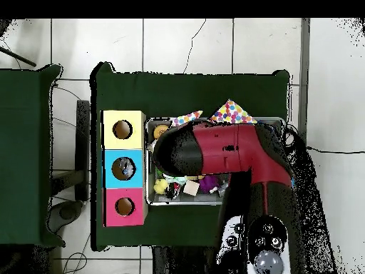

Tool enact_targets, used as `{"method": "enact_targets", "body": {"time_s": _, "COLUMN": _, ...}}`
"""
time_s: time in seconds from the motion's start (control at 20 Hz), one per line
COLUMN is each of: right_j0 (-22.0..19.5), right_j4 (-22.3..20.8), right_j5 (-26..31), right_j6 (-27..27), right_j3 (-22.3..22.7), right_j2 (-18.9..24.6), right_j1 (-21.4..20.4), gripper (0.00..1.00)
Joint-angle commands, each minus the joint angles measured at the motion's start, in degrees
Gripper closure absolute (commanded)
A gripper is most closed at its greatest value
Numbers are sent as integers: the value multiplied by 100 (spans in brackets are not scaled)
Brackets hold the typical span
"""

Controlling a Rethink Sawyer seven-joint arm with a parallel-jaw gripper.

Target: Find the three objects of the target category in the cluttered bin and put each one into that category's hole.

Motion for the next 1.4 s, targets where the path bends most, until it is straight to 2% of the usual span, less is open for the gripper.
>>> {"method": "enact_targets", "body": {"time_s": 0.05, "right_j0": 28, "right_j4": 75, "right_j5": -302, "right_j6": 740, "right_j3": 711, "right_j2": -10, "right_j1": 325, "gripper": 100}}
{"method": "enact_targets", "body": {"time_s": 0.55, "right_j0": -41, "right_j4": 160, "right_j5": -242, "right_j6": 573, "right_j3": 729, "right_j2": 35, "right_j1": 300, "gripper": 100}}
{"method": "enact_targets", "body": {"time_s": 0.7, "right_j0": -212, "right_j4": 283, "right_j5": -237, "right_j6": 335, "right_j3": 806, "right_j2": 201, "right_j1": 328, "gripper": 100}}
{"method": "enact_targets", "body": {"time_s": 0.8, "right_j0": -178, "right_j4": 129, "right_j5": 103, "right_j6": -18, "right_j3": 654, "right_j2": 198, "right_j1": 416, "gripper": 100}}
{"method": "enact_targets", "body": {"time_s": 1.0, "right_j0": -321, "right_j4": 145, "right_j5": 64, "right_j6": -380, "right_j3": 524, "right_j2": 448, "right_j1": 512, "gripper": 100}}
{"method": "enact_targets", "body": {"time_s": 1.4, "right_j0": -422, "right_j4": 162, "right_j5": -331, "right_j6": -163, "right_j3": 369, "right_j2": 605, "right_j1": 630, "gripper": 100}}
